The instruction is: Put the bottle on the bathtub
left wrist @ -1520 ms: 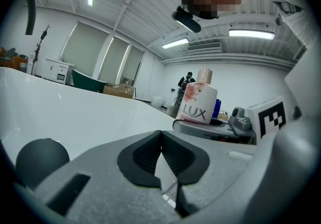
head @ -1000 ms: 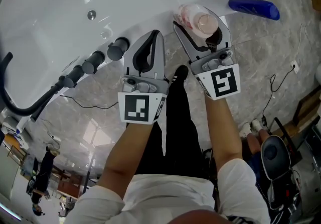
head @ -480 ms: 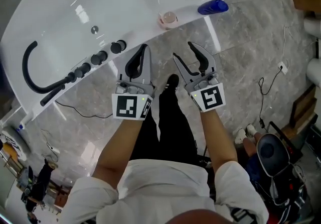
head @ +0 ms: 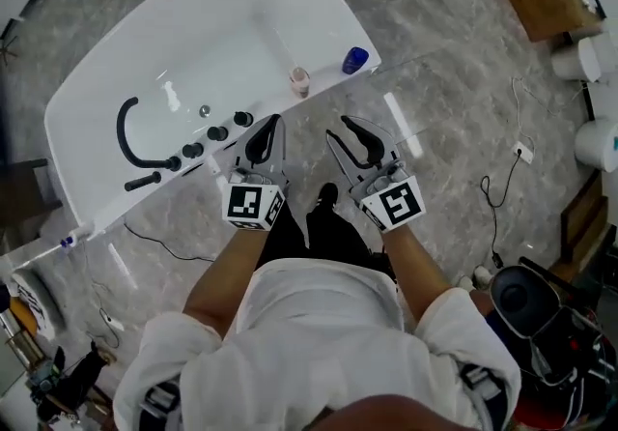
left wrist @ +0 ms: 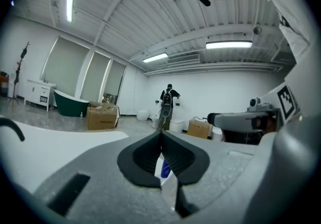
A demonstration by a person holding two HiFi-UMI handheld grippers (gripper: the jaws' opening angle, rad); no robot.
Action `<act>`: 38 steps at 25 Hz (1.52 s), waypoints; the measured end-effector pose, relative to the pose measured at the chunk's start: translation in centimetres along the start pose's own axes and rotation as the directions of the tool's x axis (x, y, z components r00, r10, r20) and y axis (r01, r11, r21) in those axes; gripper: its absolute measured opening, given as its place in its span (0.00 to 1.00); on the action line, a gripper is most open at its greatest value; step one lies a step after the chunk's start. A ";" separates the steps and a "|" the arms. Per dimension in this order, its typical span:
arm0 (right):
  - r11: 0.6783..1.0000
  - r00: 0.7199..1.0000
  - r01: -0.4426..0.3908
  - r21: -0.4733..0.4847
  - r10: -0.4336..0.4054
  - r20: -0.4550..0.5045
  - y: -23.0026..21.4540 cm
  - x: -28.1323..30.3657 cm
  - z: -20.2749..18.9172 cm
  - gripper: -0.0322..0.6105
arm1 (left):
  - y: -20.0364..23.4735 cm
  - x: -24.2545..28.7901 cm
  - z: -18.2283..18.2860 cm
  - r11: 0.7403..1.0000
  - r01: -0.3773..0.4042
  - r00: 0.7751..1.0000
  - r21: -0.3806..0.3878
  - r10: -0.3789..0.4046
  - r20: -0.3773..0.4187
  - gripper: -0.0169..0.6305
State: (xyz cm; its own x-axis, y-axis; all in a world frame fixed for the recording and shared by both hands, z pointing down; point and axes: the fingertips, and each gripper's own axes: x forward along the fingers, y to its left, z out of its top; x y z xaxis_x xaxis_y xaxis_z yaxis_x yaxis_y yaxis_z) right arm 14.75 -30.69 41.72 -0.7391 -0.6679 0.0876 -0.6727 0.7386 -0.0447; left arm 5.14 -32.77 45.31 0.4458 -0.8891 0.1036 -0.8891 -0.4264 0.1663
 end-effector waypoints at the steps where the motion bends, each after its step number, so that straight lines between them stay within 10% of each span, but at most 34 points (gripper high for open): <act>1: 1.000 1.000 -0.004 -0.003 0.004 0.006 0.1 -0.7 1.4 0.25 | -0.5 -0.6 1.3 1.000 0.005 1.000 0.014 -0.005 0.005 0.05; 20: 0.997 0.994 0.025 -0.078 -0.017 0.108 0.9 -7.1 17.3 0.08 | -2.9 -8.7 19.8 0.981 0.157 0.984 0.114 -0.165 0.062 0.05; 30: 1.000 0.997 -0.016 -0.017 0.017 0.069 3.3 -6.4 16.7 0.08 | -0.5 -11.3 17.4 0.976 0.214 0.975 0.039 -0.211 -0.068 0.05; 38: 0.988 0.982 0.155 0.011 -0.155 0.111 3.1 -7.0 17.2 0.07 | 0.6 -11.9 18.3 0.994 0.089 0.996 0.068 -0.090 0.013 0.05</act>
State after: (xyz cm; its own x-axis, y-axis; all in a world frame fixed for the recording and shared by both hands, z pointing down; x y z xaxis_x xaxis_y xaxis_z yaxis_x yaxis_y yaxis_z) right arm 17.29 -25.29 23.82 -0.6249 -0.7805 -0.0175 -0.7795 0.6250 -0.0415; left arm -2.63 -25.45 26.24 0.5230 -0.8490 0.0749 -0.8507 -0.5145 0.1076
